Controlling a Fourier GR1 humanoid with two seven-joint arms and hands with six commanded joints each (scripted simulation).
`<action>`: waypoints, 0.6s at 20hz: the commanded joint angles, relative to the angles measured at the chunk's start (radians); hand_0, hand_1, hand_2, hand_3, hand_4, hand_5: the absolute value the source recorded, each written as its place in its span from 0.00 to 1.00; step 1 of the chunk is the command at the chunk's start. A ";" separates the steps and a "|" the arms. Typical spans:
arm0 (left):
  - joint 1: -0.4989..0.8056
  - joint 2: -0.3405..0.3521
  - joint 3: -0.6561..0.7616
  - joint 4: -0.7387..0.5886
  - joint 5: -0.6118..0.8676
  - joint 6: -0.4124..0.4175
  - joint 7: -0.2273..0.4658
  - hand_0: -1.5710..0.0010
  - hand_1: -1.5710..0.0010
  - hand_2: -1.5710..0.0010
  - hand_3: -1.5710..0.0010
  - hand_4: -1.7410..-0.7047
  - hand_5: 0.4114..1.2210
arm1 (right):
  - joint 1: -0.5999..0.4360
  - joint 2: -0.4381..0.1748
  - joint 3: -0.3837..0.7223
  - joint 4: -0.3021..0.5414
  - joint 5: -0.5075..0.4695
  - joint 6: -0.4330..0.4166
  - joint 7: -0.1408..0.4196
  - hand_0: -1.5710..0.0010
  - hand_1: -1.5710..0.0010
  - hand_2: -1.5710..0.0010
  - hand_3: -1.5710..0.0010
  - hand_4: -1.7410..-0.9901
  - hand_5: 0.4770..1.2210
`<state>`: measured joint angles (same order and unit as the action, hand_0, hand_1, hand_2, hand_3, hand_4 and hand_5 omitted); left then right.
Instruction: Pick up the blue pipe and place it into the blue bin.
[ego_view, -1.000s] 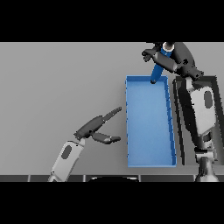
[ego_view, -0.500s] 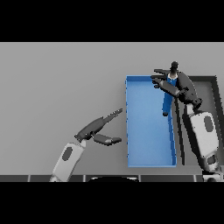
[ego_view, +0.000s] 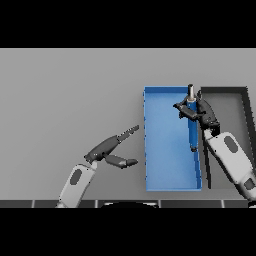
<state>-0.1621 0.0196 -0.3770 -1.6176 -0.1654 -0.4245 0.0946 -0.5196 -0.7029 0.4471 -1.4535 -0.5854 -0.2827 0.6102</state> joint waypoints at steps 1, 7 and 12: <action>-0.001 0.002 0.002 -0.002 0.001 0.000 0.002 1.00 1.00 1.00 1.00 0.83 0.01 | -0.012 -0.020 0.037 0.018 -0.026 -0.007 0.000 0.40 0.46 0.45 0.68 0.32 1.00; -0.005 -0.009 0.003 -0.010 0.010 0.003 0.023 1.00 1.00 1.00 1.00 0.83 0.02 | -0.218 -0.214 0.446 0.079 -0.240 0.052 0.000 0.84 0.86 0.86 0.92 0.80 0.74; 0.004 -0.011 -0.005 -0.020 -0.001 0.011 0.031 1.00 1.00 1.00 1.00 0.83 0.02 | -0.276 -0.246 0.542 0.077 -0.261 0.052 -0.004 0.95 0.95 0.95 0.97 0.90 0.50</action>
<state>-0.1575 0.0091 -0.3820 -1.6371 -0.1662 -0.4139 0.1255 -0.7957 -0.9491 0.9887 -1.3768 -0.8458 -0.2315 0.6064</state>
